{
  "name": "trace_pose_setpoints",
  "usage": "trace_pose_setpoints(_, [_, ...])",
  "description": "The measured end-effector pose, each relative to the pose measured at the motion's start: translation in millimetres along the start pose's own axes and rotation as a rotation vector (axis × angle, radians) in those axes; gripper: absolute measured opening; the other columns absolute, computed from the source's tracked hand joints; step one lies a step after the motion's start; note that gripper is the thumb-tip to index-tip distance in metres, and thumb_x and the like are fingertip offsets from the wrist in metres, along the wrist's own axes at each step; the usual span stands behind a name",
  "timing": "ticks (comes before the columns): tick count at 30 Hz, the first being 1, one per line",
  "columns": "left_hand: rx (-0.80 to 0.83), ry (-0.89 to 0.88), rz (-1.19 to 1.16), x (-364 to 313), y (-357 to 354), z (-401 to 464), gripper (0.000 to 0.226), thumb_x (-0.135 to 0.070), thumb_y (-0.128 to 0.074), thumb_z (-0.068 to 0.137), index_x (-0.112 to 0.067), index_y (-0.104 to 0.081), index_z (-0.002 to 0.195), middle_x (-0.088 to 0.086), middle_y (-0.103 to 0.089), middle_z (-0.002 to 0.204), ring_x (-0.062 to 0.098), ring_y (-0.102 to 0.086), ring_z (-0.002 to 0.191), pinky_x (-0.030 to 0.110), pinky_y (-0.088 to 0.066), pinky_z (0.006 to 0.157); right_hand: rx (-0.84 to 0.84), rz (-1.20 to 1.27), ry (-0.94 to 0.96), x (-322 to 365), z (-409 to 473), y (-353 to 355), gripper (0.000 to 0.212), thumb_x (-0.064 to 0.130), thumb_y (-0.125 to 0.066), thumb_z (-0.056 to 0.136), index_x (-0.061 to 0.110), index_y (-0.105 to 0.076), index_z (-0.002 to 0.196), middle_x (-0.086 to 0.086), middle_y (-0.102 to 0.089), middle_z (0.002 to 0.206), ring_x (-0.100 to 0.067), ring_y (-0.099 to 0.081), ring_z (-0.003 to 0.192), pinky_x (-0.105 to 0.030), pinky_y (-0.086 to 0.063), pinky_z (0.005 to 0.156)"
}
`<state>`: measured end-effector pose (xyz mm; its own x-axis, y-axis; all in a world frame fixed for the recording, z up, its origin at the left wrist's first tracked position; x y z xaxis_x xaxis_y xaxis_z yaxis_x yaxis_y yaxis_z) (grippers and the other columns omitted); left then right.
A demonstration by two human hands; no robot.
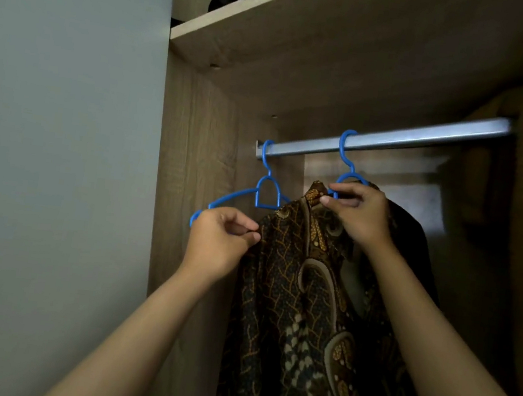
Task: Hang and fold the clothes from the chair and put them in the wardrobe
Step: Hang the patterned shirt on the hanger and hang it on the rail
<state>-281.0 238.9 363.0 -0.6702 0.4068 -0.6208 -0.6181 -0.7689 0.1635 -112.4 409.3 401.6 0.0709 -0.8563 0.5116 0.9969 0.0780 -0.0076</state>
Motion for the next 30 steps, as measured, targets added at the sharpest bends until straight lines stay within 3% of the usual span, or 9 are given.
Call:
trace_pose_setpoints(6, [-0.201,0.042,0.048,4.1,18.5,-10.7,0.011,-0.011,-0.070,0.081,-0.019,-0.067,0.073,-0.001,-0.067,0.068,0.009,-0.061,0.063,0.019,-0.048,0.065,-0.106,-0.238,0.079,23.9,11.8,-2.5,0.019,0.030,-0.077,0.073,0.027,-0.072,0.091,-0.002,-0.061,0.109,-0.009,-0.058,0.093,-0.022,-0.047,0.087])
trace_pose_setpoints(8, [-0.278,0.040,0.120,3.4,24.9,-15.8,0.008,-0.014,-0.068,0.081,-0.019,-0.066,0.075,-0.007,-0.063,0.063,0.002,-0.057,0.058,0.009,-0.042,0.059,-0.071,-0.191,0.163,48.3,11.6,-13.6,0.014,0.024,-0.075,0.077,0.023,-0.071,0.091,0.003,-0.057,0.105,-0.005,-0.056,0.087,-0.014,-0.045,0.080])
trace_pose_setpoints(11, [-0.352,0.071,0.209,2.0,33.1,-22.3,0.005,-0.014,-0.065,0.081,-0.018,-0.065,0.085,-0.013,-0.058,0.061,-0.004,-0.052,0.057,0.012,-0.037,0.056,0.151,-0.131,0.237,80.0,18.0,-42.9,0.010,0.017,-0.073,0.080,0.021,-0.070,0.088,0.009,-0.065,0.088,-0.002,-0.060,0.080,-0.008,-0.047,0.072])
trace_pose_setpoints(14, [-0.360,0.093,0.271,0.6,40.2,-25.0,0.014,-0.014,-0.064,0.080,-0.018,-0.063,0.094,-0.007,-0.059,0.064,0.010,-0.059,0.064,0.022,-0.042,0.066,0.453,-0.314,0.186,83.1,41.6,-75.6,0.019,0.020,-0.077,0.077,0.027,-0.067,0.092,0.007,-0.064,0.084,-0.009,-0.063,0.084,-0.026,-0.052,0.083])
trace_pose_setpoints(17, [-0.341,0.090,0.348,1.1,42.9,-22.9,0.025,-0.017,-0.064,0.080,-0.018,-0.063,0.105,0.003,-0.064,0.075,0.024,-0.065,0.082,0.027,-0.049,0.073,0.699,-0.573,0.125,73.7,59.0,-99.6,0.033,0.023,-0.079,0.076,0.031,-0.063,0.104,0.008,-0.053,0.090,-0.016,-0.056,0.094,-0.032,-0.049,0.086])
trace_pose_setpoints(20, [-0.346,0.068,0.358,3.6,41.8,-18.4,0.034,-0.017,-0.064,0.081,-0.018,-0.061,0.115,0.008,-0.070,0.085,0.027,-0.066,0.085,0.037,-0.055,0.079,0.807,-0.663,0.082,67.9,63.6,-110.8,0.042,0.018,-0.076,0.078,0.025,-0.060,0.117,-0.001,-0.055,0.112,-0.018,-0.059,0.092,-0.029,-0.051,0.073])
trace_pose_setpoints(23, [-0.381,0.007,0.369,5.0,40.1,-15.4,0.033,-0.015,-0.063,0.083,-0.019,-0.063,0.116,0.007,-0.070,0.084,0.025,-0.066,0.083,0.035,-0.054,0.078,0.892,-0.610,0.008,60.7,64.2,-117.3,0.043,0.011,-0.072,0.082,0.019,-0.060,0.121,-0.002,-0.056,0.110,-0.010,-0.059,0.081,-0.020,-0.046,0.060])
trace_pose_setpoints(28, [-0.465,-0.093,0.356,4.4,37.7,-14.4,0.024,-0.009,-0.061,0.084,-0.017,-0.066,0.106,-0.004,-0.062,0.068,0.025,-0.064,0.072,0.031,-0.049,0.069,0.781,-0.455,0.004,47.0,70.6,-121.5,0.023,0.010,-0.074,0.079,0.012,-0.070,0.101,-0.003,-0.069,0.092,-0.008,-0.063,0.075,-0.015,-0.048,0.057])
trace_pose_setpoints(30, [-0.494,-0.123,0.350,3.8,37.7,-13.0,0.019,-0.008,-0.061,0.084,-0.016,-0.065,0.101,-0.006,-0.059,0.064,0.025,-0.063,0.068,0.030,-0.044,0.065,0.730,-0.332,0.007,40.7,73.6,-122.0,0.016,0.007,-0.076,0.077,0.011,-0.072,0.092,-0.006,-0.070,0.082,-0.019,-0.069,0.079,-0.025,-0.058,0.071])
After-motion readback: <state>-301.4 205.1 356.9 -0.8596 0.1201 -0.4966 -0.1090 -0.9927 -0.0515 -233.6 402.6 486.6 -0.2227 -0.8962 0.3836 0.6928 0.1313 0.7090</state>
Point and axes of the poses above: each hand's wrist, its own z-axis towards the middle knuckle, its own y-axis out of the back of the hand, x = y × z, the point moved 3 cm from there along z, towards the middle knuckle
